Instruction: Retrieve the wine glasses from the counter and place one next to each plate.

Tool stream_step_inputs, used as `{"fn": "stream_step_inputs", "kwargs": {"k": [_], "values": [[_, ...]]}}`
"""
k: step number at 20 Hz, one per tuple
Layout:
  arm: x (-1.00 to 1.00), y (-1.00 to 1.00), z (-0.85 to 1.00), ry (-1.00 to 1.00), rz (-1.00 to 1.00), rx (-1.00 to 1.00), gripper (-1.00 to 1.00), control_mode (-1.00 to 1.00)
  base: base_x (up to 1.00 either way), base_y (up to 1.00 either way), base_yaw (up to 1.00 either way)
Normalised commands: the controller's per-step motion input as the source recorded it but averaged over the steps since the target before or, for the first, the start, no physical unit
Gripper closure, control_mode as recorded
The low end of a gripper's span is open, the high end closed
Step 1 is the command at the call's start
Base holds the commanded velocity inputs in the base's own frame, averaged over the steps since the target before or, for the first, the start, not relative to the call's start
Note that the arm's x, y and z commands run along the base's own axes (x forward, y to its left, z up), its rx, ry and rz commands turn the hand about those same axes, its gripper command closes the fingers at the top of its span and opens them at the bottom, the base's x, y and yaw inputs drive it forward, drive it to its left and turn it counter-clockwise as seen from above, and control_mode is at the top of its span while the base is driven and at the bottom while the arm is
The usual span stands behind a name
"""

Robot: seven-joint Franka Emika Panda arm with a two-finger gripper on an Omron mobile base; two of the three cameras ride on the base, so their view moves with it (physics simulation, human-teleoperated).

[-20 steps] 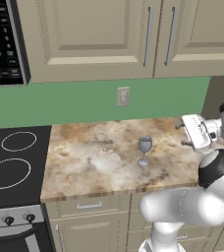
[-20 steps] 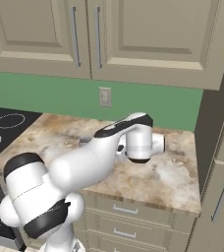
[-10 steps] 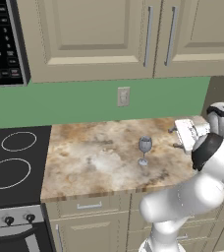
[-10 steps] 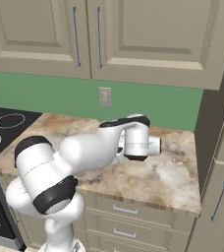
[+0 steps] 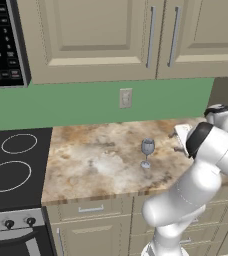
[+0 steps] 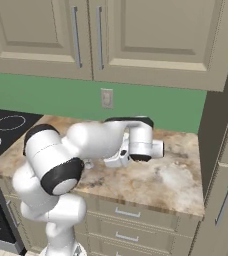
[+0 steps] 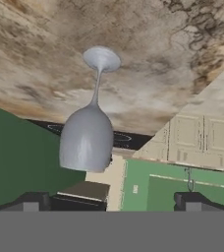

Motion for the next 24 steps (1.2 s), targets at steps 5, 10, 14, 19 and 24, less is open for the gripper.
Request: {"fn": "stream_step_inputs", "kwargs": {"k": [5,10,14,19,24], "values": [[0.17,0.04,-0.22,0.04,0.00,0.00,-1.00,-1.00,0.00,0.00,0.00],[0.13,0.08,-0.20,0.01,0.00,0.00,-1.00,-1.00,0.00,0.00,0.00],[0.02,0.03,-0.16,0.00,0.00,0.00,-1.00,-1.00,0.00,0.00,0.00],[0.01,0.03,-0.07,0.00,0.00,0.00,-1.00,-1.00,0.00,0.00,0.00],[0.00,0.24,-0.05,0.00,0.01,0.00,-1.00,-1.00,0.00,0.00,0.00]]}}
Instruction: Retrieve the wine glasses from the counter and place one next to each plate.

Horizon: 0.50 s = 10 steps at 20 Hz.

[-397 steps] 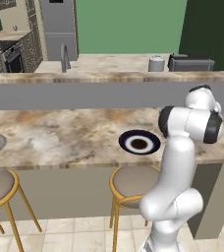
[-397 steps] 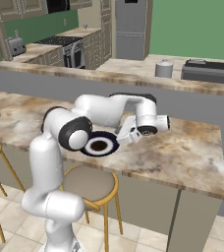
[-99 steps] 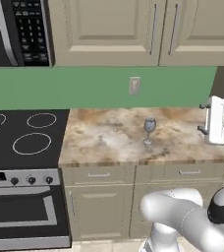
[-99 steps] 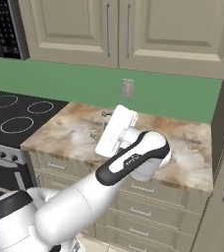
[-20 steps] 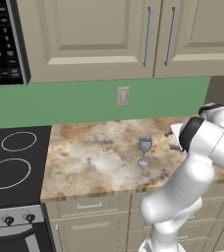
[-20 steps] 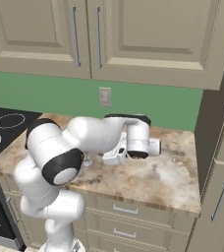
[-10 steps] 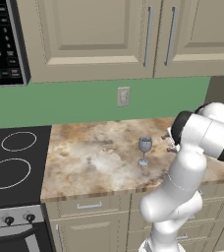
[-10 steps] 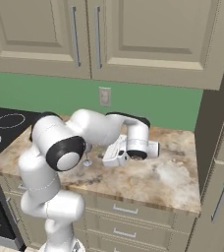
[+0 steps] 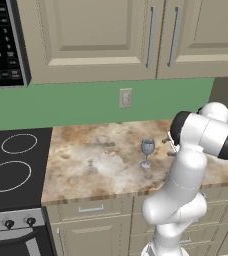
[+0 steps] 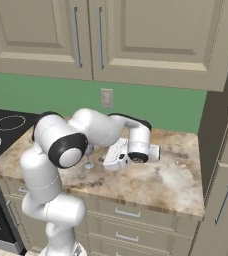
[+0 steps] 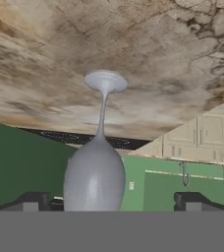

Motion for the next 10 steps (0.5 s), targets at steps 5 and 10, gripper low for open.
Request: {"fn": "stream_step_inputs", "kwargs": {"k": [5,10], "values": [[0.00,0.29,-0.09,0.01,0.00,0.00,-1.00,-1.00,0.00,0.00,0.00],[0.04,0.12,-0.11,0.02,0.00,0.00,-1.00,-1.00,0.00,0.00,0.00]]}}
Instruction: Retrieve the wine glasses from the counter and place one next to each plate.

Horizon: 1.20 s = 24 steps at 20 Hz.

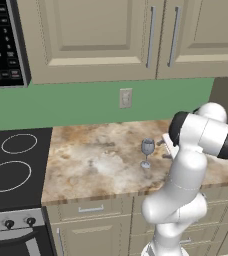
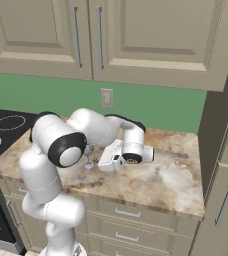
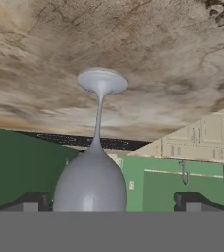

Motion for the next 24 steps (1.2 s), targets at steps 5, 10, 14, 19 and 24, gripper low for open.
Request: {"fn": "stream_step_inputs", "kwargs": {"k": [5,10,14,19,24], "values": [[0.15,0.02,-0.12,0.07,0.00,0.00,-1.00,-1.00,0.00,0.00,0.00],[0.09,0.01,-0.15,0.05,0.00,0.00,-1.00,-1.00,0.00,0.00,0.00],[0.06,0.00,-0.21,0.05,0.00,0.00,-1.00,-1.00,0.00,0.00,0.00],[0.07,0.04,-0.20,0.05,0.00,0.00,-1.00,-1.00,0.00,0.00,0.00],[0.17,0.18,-0.17,0.03,0.00,0.00,-1.00,-1.00,0.00,0.00,0.00]]}}
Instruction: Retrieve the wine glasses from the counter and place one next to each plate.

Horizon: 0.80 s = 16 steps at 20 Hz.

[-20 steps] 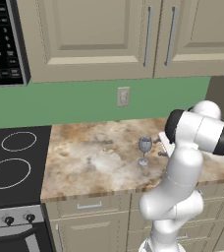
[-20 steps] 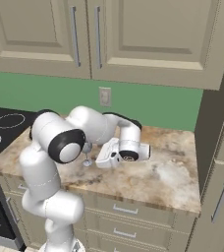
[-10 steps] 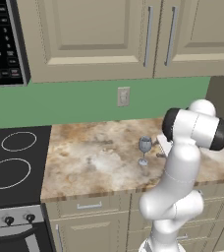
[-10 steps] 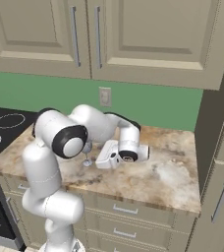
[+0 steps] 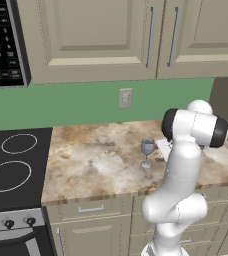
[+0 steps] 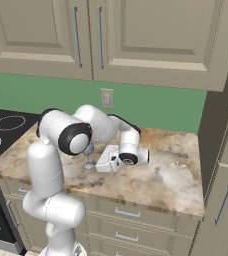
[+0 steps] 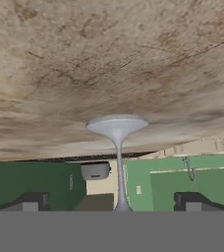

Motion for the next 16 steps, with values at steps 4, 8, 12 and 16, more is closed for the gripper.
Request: {"fn": "stream_step_inputs", "kwargs": {"k": [4,8,12,16], "values": [[0.04,0.22,-0.10,0.03,0.00,0.00,-1.00,-1.00,0.00,0.00,0.00],[0.00,0.09,-0.04,0.04,0.00,0.00,-1.00,-1.00,0.00,0.00,0.00],[0.00,0.16,0.00,0.04,0.00,0.00,-1.00,-1.00,0.00,0.00,0.00],[0.06,0.21,0.00,0.06,0.00,0.00,-1.00,-1.00,0.00,0.00,0.00]]}}
